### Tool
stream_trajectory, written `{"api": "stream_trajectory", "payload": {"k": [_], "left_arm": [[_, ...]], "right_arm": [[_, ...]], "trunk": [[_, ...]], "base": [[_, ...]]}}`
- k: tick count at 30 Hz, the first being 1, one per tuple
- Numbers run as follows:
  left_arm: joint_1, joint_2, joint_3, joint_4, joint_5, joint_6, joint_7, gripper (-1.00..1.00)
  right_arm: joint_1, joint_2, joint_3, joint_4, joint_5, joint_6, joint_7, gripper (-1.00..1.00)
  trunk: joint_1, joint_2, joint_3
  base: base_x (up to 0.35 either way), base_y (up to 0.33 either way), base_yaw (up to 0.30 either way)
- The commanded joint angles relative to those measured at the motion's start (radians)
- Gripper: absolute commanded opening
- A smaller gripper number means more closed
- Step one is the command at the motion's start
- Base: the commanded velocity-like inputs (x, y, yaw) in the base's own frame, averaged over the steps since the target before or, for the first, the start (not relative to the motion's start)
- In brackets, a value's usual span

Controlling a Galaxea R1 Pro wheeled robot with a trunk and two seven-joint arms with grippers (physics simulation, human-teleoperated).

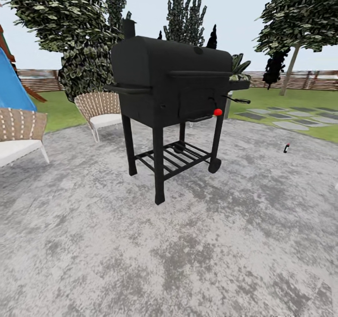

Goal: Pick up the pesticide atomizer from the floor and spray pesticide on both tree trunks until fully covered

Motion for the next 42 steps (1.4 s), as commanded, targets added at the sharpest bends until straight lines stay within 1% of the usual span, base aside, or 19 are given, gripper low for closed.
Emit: {"api": "stream_trajectory", "payload": {"k": [1,12,42], "left_arm": [[0.000,0.000,0.001,0.000,0.000,-0.003,0.000,1.00],[0.000,-0.001,0.001,0.000,0.000,-0.003,0.000,1.00],[0.000,-0.001,0.000,0.001,0.000,-0.003,0.000,1.00]], "right_arm": [[-0.001,0.000,-0.001,0.001,0.000,-0.003,-0.001,1.00],[-0.001,0.000,0.000,0.000,0.000,-0.002,0.001,1.00],[-0.001,0.000,0.000,0.000,0.001,-0.002,0.001,1.00]], "trunk": [[0.000,0.000,0.000],[0.000,0.000,0.012],[0.000,0.000,0.035]], "base": [[0.000,0.000,-0.241],[0.000,0.000,-0.233],[0.000,0.000,-0.267]]}}
